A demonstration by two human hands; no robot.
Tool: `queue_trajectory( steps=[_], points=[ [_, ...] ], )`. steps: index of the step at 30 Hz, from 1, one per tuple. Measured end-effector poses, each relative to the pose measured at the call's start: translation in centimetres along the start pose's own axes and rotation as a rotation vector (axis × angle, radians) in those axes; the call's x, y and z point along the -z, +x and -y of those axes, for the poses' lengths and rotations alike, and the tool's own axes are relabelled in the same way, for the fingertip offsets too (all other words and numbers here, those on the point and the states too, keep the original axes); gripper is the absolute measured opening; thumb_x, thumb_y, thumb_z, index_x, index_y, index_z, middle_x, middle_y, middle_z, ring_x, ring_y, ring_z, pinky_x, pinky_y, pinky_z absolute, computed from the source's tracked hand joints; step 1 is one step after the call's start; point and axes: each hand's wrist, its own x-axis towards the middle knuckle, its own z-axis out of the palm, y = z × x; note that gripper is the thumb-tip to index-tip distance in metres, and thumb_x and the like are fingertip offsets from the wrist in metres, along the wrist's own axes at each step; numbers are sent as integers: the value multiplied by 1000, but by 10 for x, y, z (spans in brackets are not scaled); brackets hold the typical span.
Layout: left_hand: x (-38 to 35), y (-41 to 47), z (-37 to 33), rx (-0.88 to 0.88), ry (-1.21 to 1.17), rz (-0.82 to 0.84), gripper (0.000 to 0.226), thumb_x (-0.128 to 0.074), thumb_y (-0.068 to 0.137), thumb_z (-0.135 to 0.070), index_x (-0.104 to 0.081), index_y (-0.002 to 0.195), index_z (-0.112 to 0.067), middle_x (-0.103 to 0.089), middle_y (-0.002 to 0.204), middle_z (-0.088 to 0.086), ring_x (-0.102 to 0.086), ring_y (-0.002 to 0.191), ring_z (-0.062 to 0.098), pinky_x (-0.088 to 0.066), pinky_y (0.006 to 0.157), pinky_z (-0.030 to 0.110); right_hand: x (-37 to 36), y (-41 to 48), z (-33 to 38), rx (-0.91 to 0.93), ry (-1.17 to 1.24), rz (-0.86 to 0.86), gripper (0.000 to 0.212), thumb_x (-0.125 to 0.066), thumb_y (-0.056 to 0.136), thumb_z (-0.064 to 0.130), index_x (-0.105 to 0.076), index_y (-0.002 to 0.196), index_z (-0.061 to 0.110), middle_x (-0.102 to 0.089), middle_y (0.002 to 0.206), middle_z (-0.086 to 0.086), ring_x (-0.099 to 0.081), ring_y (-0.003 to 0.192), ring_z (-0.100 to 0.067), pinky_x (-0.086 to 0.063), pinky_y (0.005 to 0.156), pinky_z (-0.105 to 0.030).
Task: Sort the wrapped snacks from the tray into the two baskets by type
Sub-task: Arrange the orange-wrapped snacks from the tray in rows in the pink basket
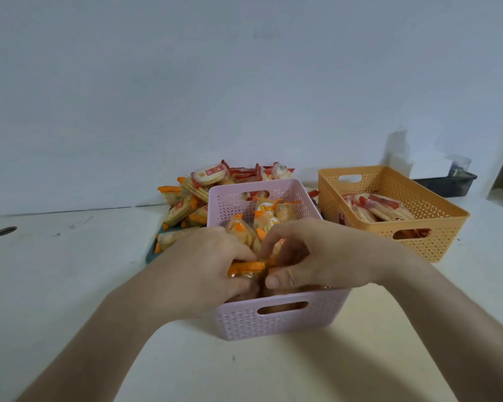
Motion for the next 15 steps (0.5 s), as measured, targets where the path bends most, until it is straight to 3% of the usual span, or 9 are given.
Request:
queue_trajectory(
  steps=[2,4,6,9,11,13,15],
  points=[
    [5,-1,2,12,-15,42,19,-63,83,-53,-71,93,-39,-61,81,-19,-51,85,6,-45,73,29,10,-4,1,14,64,6,19,-67,86,40,-64,103,30,-72,91,7,-65,79,-2,-51,72,-18],
    [9,-2,0,28,-44,99,33,-50,83,-65,-70,82,-40,-61,71,-16,-52,78,4,-43,66,26,19,-7,0,14,50,-16,10,-64,91,26,-65,101,24,-73,88,7,-65,74,0,-51,64,-14],
    [11,-1,-5,22,-47,88,49,-36,79,-75,-68,75,-38,-59,65,-13,-51,73,4,-41,63,27,24,-6,0,-7,-90,-62,9,-65,90,20,-66,97,25,-72,90,11,-66,81,-2,-55,73,-21],
    [5,3,-18,-23,-48,-72,46,-44,84,-69,-72,87,-33,-64,71,-13,-52,79,4,-45,68,26,22,-4,-1,-55,-411,-79,13,-66,88,21,-66,97,30,-66,95,16,-61,89,-4,-51,78,-21],
    [2,9,-31,-41,-86,-123,42,-50,83,-65,-72,87,-30,-62,66,-13,-53,75,4,-38,60,17,20,-3,-4,-48,-533,-65,18,-63,88,23,-64,102,34,-63,97,15,-57,91,-8,-49,77,-23],
    [-3,16,-43,-41,-54,-75,42,-46,84,-66,-70,89,-31,-56,60,-11,-52,64,5,-36,55,19,17,-4,-8,-35,-623,-68,23,-62,87,24,-62,107,35,-61,101,13,-53,98,-10,-47,81,-26],
    [-7,22,-50,-37,-5,-7,40,-45,86,-64,-68,95,-33,-59,68,-10,-54,66,6,-46,61,29,12,-3,-13,-10,-714,-112,28,-61,85,22,-59,110,35,-57,107,10,-48,105,-13,-41,81,-26]
  ],
)
